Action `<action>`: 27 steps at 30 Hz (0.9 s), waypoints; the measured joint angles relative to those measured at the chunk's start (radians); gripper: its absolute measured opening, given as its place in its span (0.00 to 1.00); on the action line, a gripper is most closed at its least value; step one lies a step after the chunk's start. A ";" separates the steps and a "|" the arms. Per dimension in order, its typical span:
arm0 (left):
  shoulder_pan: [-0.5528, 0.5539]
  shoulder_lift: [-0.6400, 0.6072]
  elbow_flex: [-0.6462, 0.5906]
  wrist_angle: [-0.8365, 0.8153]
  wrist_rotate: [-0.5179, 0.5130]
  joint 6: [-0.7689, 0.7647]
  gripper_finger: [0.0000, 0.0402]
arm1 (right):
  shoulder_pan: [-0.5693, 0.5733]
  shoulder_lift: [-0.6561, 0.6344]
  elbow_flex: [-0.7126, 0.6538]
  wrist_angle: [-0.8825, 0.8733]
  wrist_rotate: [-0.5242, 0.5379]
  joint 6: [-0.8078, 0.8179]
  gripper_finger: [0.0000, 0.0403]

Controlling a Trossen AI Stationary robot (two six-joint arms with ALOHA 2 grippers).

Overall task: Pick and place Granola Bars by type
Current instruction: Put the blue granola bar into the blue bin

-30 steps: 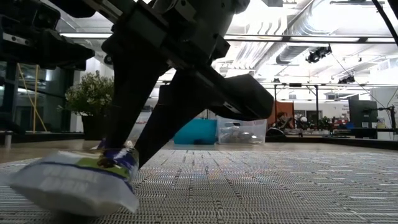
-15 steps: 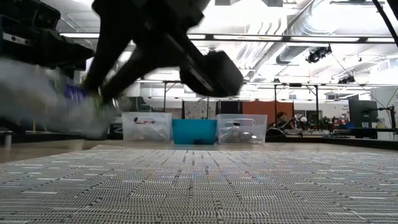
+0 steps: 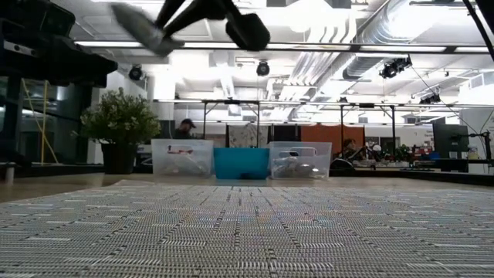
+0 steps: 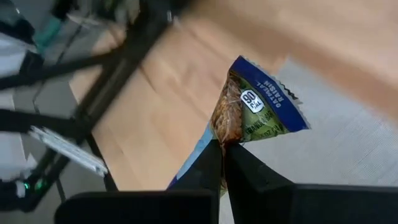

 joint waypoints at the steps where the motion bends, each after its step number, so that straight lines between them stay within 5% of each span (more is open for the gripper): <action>1: 0.000 0.000 0.000 0.000 0.000 0.000 0.00 | -0.016 -0.016 0.000 -0.003 -0.001 -0.018 0.00; 12: 0.000 0.000 0.000 0.000 0.000 0.000 0.00 | -0.234 -0.152 0.001 -0.051 -0.053 -0.169 0.00; 27: 0.000 0.000 0.000 0.000 0.000 0.000 0.00 | -0.585 -0.168 0.000 -0.193 -0.198 -0.420 0.00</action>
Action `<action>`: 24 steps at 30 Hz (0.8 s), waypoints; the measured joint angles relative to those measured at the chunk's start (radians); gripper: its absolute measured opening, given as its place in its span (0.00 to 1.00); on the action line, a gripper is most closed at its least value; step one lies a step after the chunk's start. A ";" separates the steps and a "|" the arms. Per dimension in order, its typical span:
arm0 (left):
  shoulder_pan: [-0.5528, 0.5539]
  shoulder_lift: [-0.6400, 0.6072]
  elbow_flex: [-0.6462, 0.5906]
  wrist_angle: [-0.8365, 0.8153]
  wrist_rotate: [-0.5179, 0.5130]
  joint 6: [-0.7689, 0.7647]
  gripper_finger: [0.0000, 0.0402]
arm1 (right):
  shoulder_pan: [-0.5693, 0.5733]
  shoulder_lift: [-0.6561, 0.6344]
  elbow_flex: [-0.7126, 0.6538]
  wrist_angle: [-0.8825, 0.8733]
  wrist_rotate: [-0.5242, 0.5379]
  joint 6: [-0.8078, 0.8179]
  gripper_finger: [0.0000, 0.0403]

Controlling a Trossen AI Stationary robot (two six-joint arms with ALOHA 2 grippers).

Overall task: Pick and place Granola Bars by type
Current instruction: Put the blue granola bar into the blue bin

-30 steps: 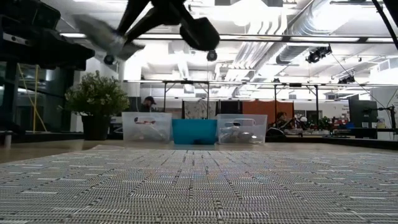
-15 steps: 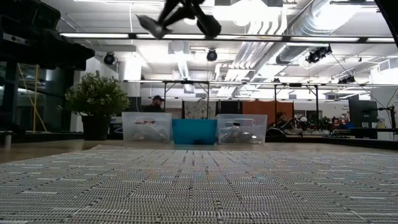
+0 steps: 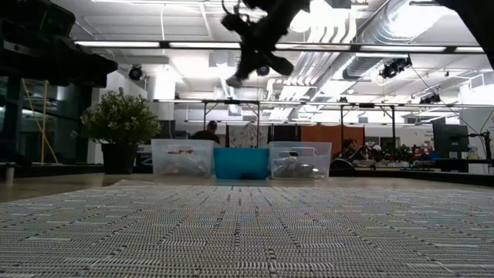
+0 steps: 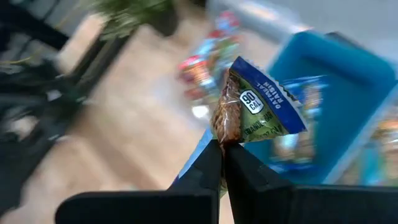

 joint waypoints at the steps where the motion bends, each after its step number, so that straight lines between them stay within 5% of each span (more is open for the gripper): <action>1: 0.000 0.000 0.000 0.000 0.000 0.000 0.00 | -0.025 0.000 0.000 -0.013 -0.001 -0.019 0.00; 12: 0.000 0.000 0.000 0.000 0.000 0.000 0.00 | -0.232 0.044 0.000 -0.019 -0.049 -0.160 0.00; 24: 0.000 0.000 0.000 0.000 0.000 0.000 0.00 | -0.283 0.218 0.000 0.077 -0.227 -0.189 0.00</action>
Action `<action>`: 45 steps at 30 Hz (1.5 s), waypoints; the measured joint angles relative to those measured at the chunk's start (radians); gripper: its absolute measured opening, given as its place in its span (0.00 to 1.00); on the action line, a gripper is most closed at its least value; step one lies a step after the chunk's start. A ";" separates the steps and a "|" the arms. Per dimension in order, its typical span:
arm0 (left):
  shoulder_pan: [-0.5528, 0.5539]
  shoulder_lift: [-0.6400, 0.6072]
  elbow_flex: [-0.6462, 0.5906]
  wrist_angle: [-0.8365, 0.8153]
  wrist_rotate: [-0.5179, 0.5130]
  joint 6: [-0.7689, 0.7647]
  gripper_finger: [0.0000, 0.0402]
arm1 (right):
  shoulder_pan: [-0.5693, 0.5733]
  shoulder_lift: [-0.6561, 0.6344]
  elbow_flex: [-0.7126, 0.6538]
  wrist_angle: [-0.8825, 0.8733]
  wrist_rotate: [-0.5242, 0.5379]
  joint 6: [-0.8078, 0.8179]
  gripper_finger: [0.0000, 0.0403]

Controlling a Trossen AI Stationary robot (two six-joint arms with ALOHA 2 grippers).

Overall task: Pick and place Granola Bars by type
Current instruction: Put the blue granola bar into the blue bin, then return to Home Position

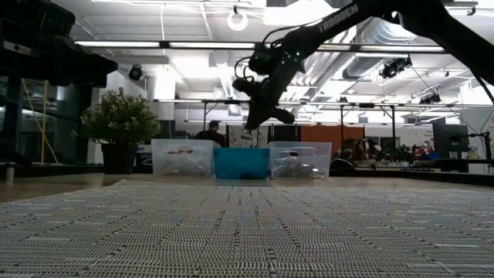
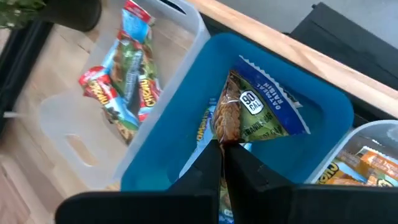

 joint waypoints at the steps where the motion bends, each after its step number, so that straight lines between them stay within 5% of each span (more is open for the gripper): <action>1: 0.000 0.000 0.000 0.000 0.000 0.000 0.00 | 0.000 0.008 0.000 0.001 -0.003 0.000 0.00; 15: 0.000 0.000 0.000 0.000 0.000 0.000 0.00 | 0.001 0.060 0.000 -0.010 -0.017 -0.053 0.01; 32: 0.000 0.000 0.000 0.000 0.000 0.000 0.00 | 0.001 0.060 0.000 -0.007 -0.099 -0.051 0.31; 38: 0.000 0.000 0.000 0.000 0.000 0.000 0.00 | 0.001 0.058 0.000 -0.006 -0.176 -0.059 0.25; 45: 0.000 0.000 0.000 0.000 0.000 0.000 0.00 | 0.001 -0.004 0.000 -0.045 -0.181 -0.149 0.06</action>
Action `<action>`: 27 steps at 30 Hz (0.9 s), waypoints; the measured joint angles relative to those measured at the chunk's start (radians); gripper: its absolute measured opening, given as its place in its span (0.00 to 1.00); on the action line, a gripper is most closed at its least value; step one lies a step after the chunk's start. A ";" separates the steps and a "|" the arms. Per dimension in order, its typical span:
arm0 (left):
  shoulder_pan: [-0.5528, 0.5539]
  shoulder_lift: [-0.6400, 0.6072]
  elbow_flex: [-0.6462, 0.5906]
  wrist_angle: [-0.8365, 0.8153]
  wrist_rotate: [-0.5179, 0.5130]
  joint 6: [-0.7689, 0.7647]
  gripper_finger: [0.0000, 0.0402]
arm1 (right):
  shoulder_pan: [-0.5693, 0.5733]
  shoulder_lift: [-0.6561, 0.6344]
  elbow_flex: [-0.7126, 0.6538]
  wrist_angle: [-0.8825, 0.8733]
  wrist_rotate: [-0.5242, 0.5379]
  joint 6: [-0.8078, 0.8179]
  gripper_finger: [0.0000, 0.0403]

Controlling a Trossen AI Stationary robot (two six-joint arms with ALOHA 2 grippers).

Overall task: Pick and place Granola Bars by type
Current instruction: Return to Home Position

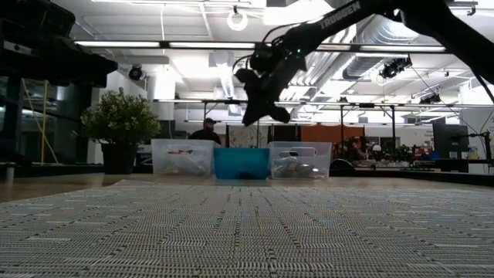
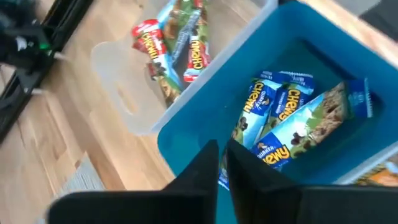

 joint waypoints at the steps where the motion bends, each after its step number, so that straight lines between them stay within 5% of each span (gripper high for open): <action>1: 0.000 0.000 0.000 0.000 0.000 0.000 0.00 | 0.000 -0.012 0.000 -0.009 -0.001 -0.024 0.03; 13: 0.000 0.000 0.000 0.000 0.000 0.000 0.00 | 0.091 -0.211 0.000 -0.246 0.005 -0.195 0.00; 27: 0.000 0.000 0.000 0.000 0.000 0.000 0.00 | 0.337 -0.311 0.000 -0.206 0.072 -0.123 0.00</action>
